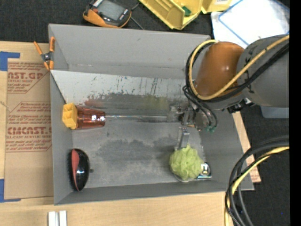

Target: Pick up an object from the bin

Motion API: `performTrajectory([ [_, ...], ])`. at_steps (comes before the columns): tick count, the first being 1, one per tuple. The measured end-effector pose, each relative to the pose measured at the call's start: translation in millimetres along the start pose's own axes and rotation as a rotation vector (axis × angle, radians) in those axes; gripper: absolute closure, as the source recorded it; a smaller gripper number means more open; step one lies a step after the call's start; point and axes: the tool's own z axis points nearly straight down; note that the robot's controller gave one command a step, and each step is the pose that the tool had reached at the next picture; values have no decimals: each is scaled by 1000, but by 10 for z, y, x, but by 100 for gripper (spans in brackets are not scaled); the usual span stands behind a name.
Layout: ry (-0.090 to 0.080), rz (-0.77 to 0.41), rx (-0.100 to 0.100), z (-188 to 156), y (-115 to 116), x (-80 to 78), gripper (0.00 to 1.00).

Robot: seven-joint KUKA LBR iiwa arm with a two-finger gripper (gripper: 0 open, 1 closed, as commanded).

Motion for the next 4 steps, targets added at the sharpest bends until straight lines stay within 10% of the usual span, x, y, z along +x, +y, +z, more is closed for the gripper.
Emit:
performTrajectory([
  [1, -8, -1, 1, -49, 1, -17, 0],
  [2, -11, -94, -4, 737, -220, 669, 0],
  [3, -16, -99, 1, 147, -252, 869, 0],
  [4, -8, -91, -6, 453, 4, 937, 0],
])
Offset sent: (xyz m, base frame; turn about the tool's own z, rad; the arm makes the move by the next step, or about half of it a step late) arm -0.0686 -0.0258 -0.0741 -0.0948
